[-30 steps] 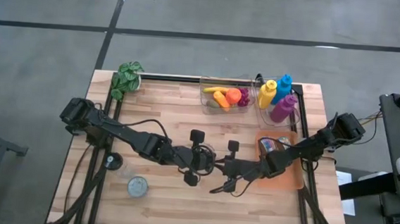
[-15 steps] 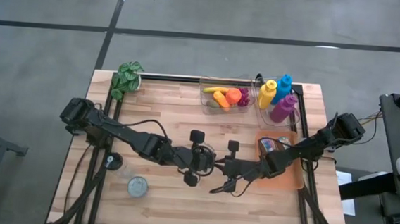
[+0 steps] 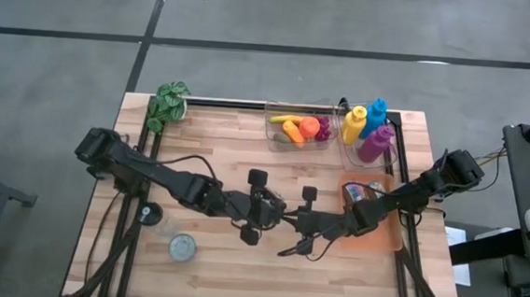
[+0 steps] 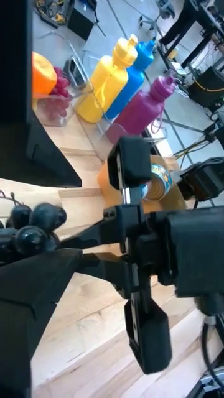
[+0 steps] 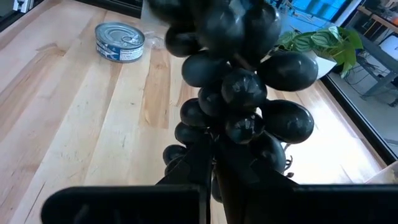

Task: Pick & Place Food Item
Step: Put the black grapes into the left transparent bin

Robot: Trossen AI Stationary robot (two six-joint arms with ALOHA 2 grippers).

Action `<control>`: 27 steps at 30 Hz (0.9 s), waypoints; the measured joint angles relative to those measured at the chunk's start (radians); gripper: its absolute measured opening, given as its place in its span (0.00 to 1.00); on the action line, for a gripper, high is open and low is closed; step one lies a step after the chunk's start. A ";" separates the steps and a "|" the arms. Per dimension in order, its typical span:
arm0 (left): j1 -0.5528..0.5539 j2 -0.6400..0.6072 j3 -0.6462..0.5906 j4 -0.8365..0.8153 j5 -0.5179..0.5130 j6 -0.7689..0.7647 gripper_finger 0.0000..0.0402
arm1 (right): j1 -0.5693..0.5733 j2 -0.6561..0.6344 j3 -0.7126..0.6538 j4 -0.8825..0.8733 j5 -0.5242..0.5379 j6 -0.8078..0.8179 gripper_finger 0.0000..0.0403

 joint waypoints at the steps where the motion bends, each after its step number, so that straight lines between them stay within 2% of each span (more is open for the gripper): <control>1: 0.000 -0.011 0.000 -0.010 -0.001 -0.004 0.44 | 0.000 0.000 0.000 -0.001 0.000 0.000 0.02; 8: -0.003 -0.094 0.000 -0.148 -0.002 -0.089 0.44 | -0.005 -0.004 0.000 -0.007 0.011 0.000 0.02; 12: -0.003 -0.150 0.000 -0.246 -0.003 -0.106 0.43 | -0.050 -0.025 0.000 -0.011 0.023 0.007 0.02; 22: -0.005 -0.290 0.000 -0.427 0.023 -0.273 0.42 | -0.307 -0.109 0.000 -0.103 0.028 0.022 0.02; 27: -0.005 -0.307 -0.002 -0.443 0.024 -0.281 0.42 | -0.477 -0.222 0.015 -0.177 -0.057 -0.018 0.02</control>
